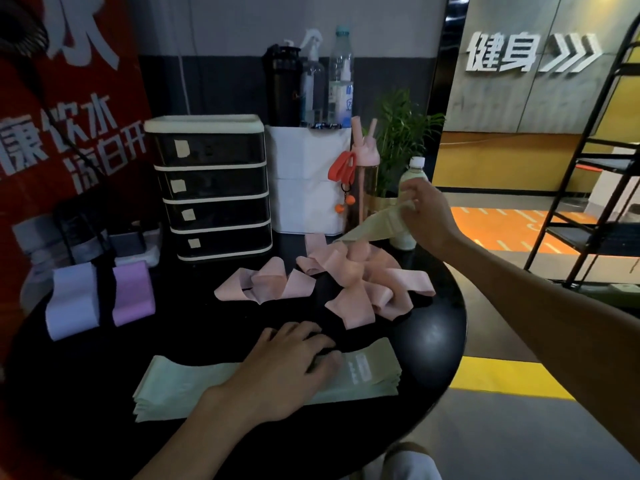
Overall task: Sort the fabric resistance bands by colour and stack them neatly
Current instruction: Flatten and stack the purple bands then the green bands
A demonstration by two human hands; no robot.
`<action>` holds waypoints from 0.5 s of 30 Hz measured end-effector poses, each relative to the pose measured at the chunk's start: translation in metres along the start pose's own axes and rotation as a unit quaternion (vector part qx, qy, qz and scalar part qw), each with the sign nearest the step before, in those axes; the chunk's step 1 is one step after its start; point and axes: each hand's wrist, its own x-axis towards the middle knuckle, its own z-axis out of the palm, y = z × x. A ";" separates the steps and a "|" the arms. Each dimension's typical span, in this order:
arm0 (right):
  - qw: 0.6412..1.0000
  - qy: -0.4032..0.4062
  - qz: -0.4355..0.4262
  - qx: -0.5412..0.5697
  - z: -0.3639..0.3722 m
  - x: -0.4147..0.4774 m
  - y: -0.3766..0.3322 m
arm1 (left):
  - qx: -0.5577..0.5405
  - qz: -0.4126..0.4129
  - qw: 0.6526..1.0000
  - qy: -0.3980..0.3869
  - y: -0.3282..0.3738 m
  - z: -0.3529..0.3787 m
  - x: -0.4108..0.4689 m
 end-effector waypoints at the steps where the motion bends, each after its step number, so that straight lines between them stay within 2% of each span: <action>1: 1.000 0.005 -0.013 -0.001 -0.002 0.000 -0.012 | -0.017 0.000 1.000 0.007 0.001 -0.003 0.000; 3: 0.999 0.007 -0.041 -0.007 -0.006 0.000 -0.034 | -0.044 0.010 0.998 0.042 0.002 -0.013 -0.003; 5: 0.997 0.007 -0.079 -0.005 -0.009 -0.002 -0.057 | -0.080 0.041 0.988 0.124 0.003 -0.030 -0.002; 10: 0.984 -0.029 -0.174 -0.004 -0.010 -0.013 -0.110 | -0.244 0.064 0.924 0.287 0.007 -0.086 0.012; 13: 0.974 -0.074 -0.212 0.016 -0.009 -0.022 -0.136 | -0.324 0.041 0.886 0.329 0.007 -0.119 0.023; 15: 0.969 -0.095 -0.226 0.031 -0.008 -0.030 -0.149 | -0.370 0.027 0.872 0.318 0.003 -0.132 0.028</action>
